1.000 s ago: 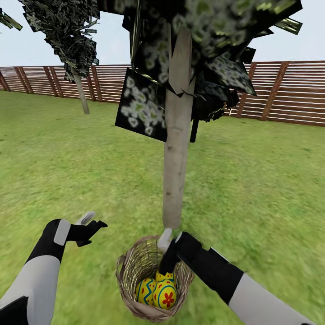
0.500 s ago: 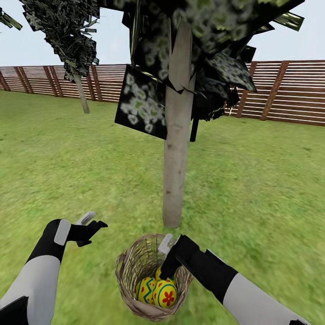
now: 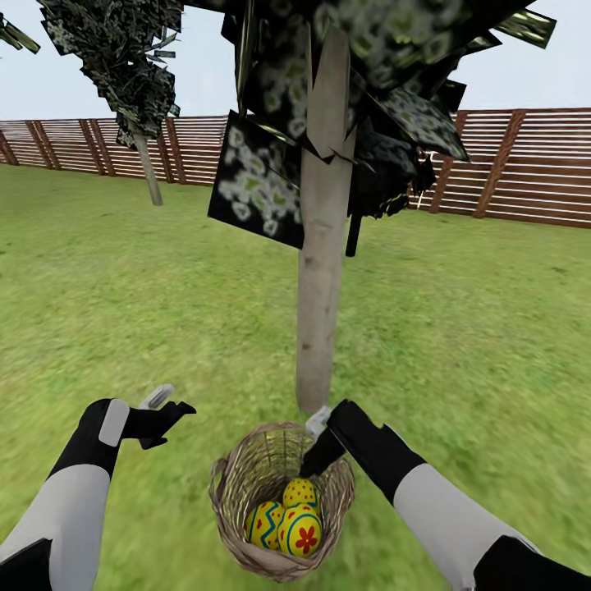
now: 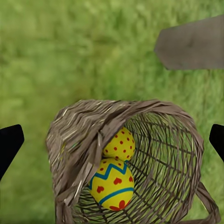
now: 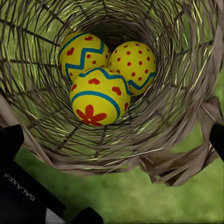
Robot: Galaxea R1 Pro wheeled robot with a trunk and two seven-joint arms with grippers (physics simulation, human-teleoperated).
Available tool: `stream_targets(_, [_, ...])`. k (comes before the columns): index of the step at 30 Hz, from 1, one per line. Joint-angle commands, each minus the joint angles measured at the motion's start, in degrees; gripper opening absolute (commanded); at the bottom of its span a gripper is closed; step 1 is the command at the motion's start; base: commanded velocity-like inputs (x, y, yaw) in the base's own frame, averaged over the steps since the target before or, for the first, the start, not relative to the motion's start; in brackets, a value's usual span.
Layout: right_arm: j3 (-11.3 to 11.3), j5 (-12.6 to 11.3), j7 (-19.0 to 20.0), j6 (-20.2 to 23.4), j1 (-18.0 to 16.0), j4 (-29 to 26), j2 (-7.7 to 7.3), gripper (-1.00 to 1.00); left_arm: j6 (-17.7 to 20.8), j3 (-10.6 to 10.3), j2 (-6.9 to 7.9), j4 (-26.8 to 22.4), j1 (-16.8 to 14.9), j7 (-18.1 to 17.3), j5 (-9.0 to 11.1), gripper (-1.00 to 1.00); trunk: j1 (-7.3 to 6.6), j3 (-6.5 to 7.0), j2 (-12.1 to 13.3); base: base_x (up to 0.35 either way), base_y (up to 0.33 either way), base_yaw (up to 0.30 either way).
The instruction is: Take the three Easter eggs out of the wicker basket on the lawn in the garden, then place them on the lawn next to a single tree (choose any tree) so that all three eggs are next to the same tree and none are left in the basket.
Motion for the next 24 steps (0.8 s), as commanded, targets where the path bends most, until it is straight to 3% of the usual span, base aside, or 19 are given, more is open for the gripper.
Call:
stream_targets(1, [0.04, 0.6, 0.45, 0.11, -0.34, 0.79, 0.26, 1.0, 0.26, 0.14, -0.02, -0.04, -0.04, 0.25, 0.36, 1.0, 0.22, -0.23, -0.44, 0.0, 0.0, 0.0])
stream_targets(6, [-0.03, 0.59, 0.05, 0.25, -0.81, 2.16, 1.03, 1.0, 0.24, 0.21, -0.02, -0.04, -0.04, 0.26, 0.36, 1.0, 0.44, -0.41, -0.84, 0.0, 0.0, 0.0])
stream_targets(17, [0.01, 0.89, -0.78, -0.07, -0.9, 1.37, 1.68, 1.0, 0.17, 0.14, -0.02, 0.02, -0.04, 0.26, 0.36, 1.0, 2.85, -2.39, -5.25, 0.0, 0.0, 0.0])
stream_targets(24, [0.01, 0.87, -0.85, -3.21, -1.01, 1.04, 1.78, 1.0, 0.17, 0.15, -0.02, 0.11, -0.04, 0.26, 0.36, 1.0, 4.39, -3.65, -8.06, 0.0, 0.0, 0.0])
